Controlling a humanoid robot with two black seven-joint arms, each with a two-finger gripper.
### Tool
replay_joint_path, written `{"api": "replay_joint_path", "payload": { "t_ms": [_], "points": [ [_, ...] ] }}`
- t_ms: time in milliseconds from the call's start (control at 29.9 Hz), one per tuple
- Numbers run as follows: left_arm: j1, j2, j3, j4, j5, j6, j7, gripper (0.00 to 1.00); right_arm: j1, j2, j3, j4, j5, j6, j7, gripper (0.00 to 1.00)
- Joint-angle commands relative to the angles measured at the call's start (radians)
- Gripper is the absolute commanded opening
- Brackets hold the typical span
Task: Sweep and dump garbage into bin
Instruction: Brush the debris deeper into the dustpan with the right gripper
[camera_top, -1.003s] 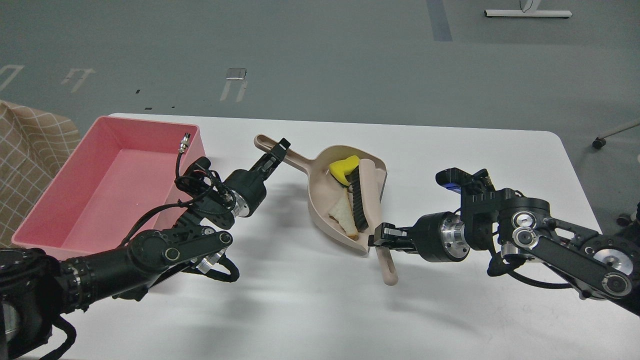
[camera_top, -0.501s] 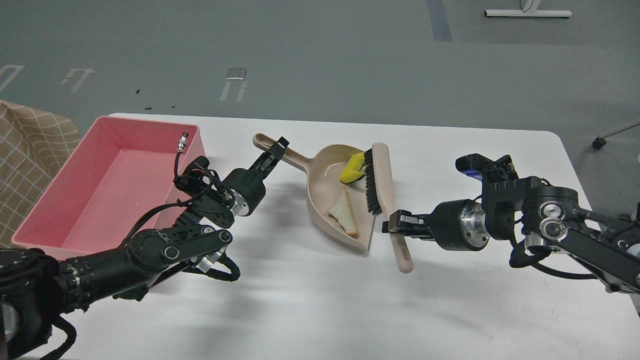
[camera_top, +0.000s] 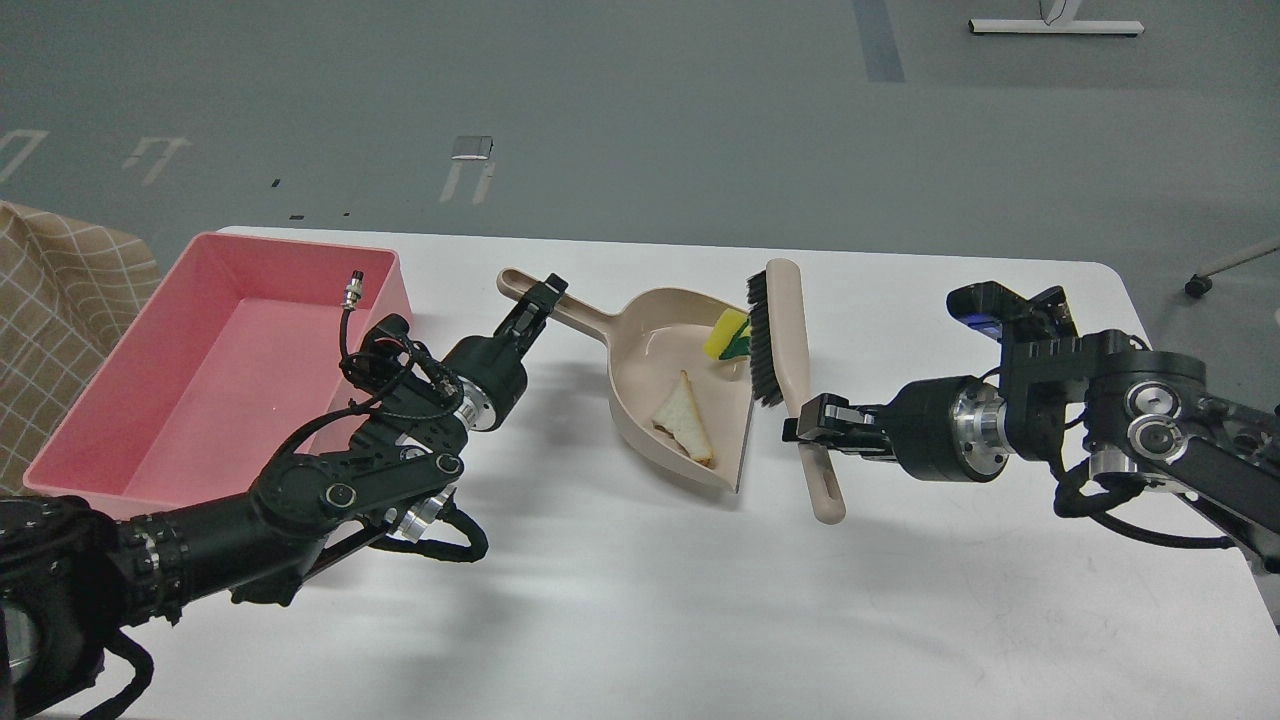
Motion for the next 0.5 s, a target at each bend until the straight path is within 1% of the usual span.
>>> {"api": "replay_joint_path", "payload": {
  "t_ms": [0, 468],
  "points": [
    [-0.001, -0.001, -0.007, 0.000, -0.029, 0.000, -0.001, 0.00, 0.002, -0.003, 0.030, -0.002, 0.006, 0.000, 0.000, 0.01],
    [-0.001, -0.033, -0.059, 0.000, -0.044, 0.000, -0.002, 0.00, 0.021, 0.012, 0.030, 0.000, 0.012, 0.000, 0.000, 0.01]
  ]
}}
